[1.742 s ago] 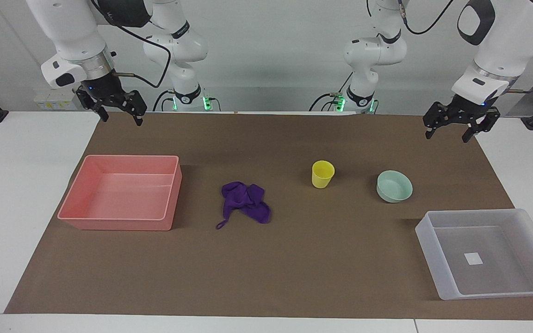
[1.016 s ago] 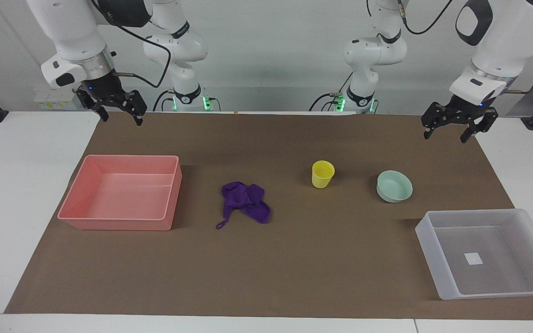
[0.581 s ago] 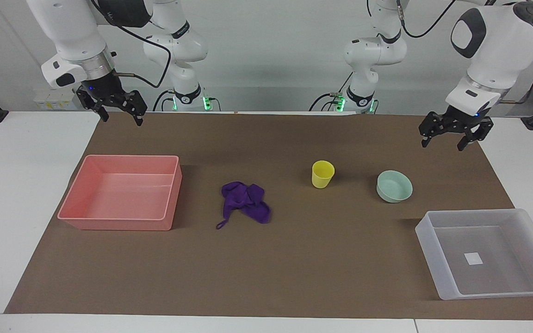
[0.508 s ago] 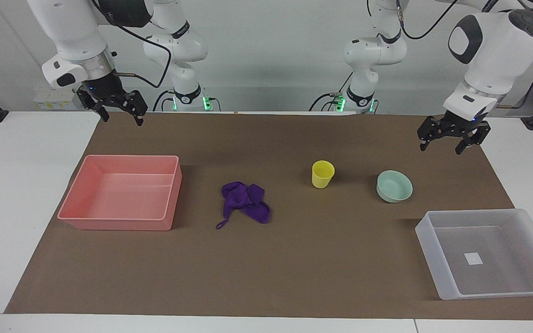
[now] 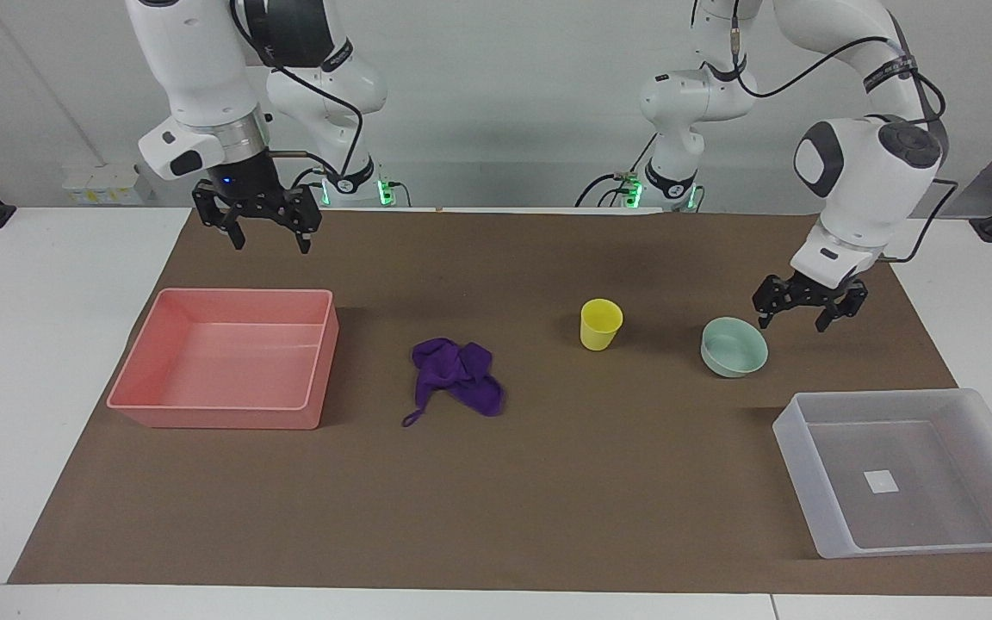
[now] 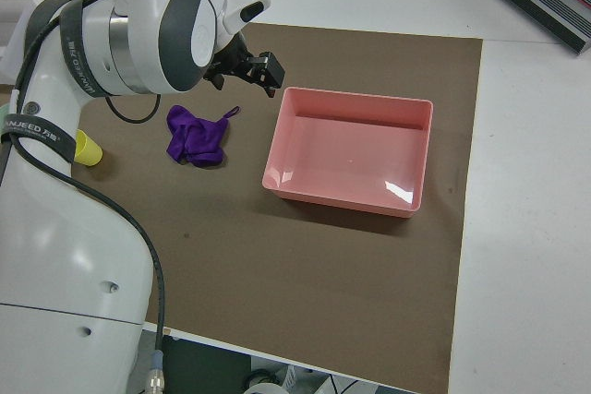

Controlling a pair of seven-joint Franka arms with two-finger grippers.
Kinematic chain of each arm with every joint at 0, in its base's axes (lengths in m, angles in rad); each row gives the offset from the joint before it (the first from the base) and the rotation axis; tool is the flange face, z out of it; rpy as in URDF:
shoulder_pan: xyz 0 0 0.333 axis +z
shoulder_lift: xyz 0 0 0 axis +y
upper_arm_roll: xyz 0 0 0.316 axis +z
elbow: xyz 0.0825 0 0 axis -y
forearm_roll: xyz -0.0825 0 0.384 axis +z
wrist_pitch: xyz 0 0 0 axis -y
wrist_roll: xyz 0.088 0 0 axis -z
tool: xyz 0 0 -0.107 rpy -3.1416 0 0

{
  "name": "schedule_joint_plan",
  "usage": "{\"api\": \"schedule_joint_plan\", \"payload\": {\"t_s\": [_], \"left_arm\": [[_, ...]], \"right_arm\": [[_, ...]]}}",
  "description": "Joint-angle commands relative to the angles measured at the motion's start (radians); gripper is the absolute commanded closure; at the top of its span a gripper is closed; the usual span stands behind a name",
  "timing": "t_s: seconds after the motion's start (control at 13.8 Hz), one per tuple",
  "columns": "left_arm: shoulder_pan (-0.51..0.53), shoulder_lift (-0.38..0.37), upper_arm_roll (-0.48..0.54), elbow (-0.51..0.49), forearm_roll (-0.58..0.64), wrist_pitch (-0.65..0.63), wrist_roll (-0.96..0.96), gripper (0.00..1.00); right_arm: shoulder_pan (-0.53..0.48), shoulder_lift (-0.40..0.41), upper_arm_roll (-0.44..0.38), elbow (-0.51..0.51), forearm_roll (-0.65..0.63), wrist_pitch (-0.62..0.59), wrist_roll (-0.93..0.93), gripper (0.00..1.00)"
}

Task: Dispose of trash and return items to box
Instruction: 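Grasp the green bowl with the left gripper while the right gripper reaches the glove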

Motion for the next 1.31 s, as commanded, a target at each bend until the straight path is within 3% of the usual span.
{"api": "schedule_joint_plan", "payload": {"t_s": [0.0, 0.51, 0.87, 0.94, 1.02, 1.09, 1.16, 1.23], "left_arm": [[0.011, 0.003, -0.007, -0.089, -0.007, 0.107, -0.019, 0.00], [0.011, 0.063, -0.007, -0.171, -0.007, 0.218, -0.016, 0.00], [0.011, 0.094, -0.007, -0.179, -0.007, 0.227, -0.016, 0.00], [0.011, 0.095, -0.007, -0.179, -0.008, 0.224, -0.016, 0.04], [0.011, 0.097, -0.007, -0.179, -0.011, 0.223, -0.018, 0.22], [0.022, 0.097, -0.007, -0.179, -0.013, 0.217, -0.018, 0.64], [0.034, 0.097, -0.009, -0.177, -0.013, 0.214, -0.016, 0.97], [0.034, 0.097, -0.009, -0.174, -0.013, 0.214, -0.013, 1.00]], "right_arm": [[0.025, 0.011, 0.039, -0.034, 0.009, 0.063, 0.081, 0.00], [0.107, 0.087, 0.041, -0.032, 0.009, 0.129, 0.204, 0.00], [0.162, 0.137, 0.041, -0.035, -0.009, 0.193, 0.328, 0.00], [0.163, 0.157, 0.041, -0.037, -0.009, 0.216, 0.338, 0.00], [0.174, 0.169, 0.041, -0.040, -0.009, 0.245, 0.339, 0.00], [0.182, 0.186, 0.041, -0.040, -0.009, 0.270, 0.339, 0.00], [0.185, 0.199, 0.041, -0.040, -0.009, 0.285, 0.338, 0.00], [0.193, 0.212, 0.041, -0.041, -0.009, 0.299, 0.338, 0.00]]}}
